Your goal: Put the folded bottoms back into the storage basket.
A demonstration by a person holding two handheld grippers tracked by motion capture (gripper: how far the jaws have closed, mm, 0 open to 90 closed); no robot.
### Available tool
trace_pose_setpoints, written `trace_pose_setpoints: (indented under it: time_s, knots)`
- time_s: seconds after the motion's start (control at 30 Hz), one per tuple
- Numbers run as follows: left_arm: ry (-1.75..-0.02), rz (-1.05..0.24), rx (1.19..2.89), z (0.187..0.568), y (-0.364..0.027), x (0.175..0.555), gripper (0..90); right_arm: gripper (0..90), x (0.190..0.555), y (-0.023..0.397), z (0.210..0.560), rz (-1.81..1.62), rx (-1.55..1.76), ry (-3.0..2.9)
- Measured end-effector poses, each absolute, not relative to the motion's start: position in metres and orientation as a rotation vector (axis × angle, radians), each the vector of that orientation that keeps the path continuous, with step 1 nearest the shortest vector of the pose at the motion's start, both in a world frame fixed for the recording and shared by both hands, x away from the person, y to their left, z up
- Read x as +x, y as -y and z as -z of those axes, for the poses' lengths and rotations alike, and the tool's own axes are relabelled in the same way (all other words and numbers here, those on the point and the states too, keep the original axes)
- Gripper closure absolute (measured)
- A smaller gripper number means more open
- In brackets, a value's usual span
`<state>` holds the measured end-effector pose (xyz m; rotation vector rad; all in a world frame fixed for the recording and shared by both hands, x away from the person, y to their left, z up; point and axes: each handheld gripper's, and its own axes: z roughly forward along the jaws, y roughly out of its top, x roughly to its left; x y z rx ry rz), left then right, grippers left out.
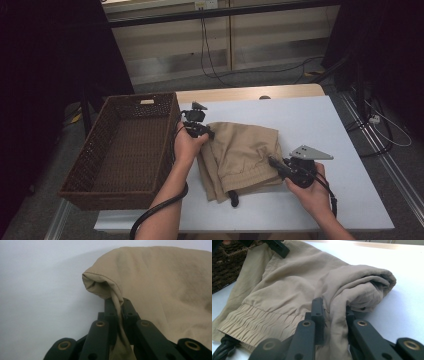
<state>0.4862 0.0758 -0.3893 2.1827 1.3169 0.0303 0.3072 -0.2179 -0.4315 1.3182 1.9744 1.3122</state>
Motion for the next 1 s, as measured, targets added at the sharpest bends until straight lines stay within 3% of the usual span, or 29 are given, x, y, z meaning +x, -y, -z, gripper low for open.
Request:
trace_pose_setpoints:
  time_s: [1.0]
  knots:
    - [-1.336,-0.014,2.238,0.342,-0.086,0.487,85.9,79.7,0.306,0.203,0.412,-1.413,1.236,-1.924]
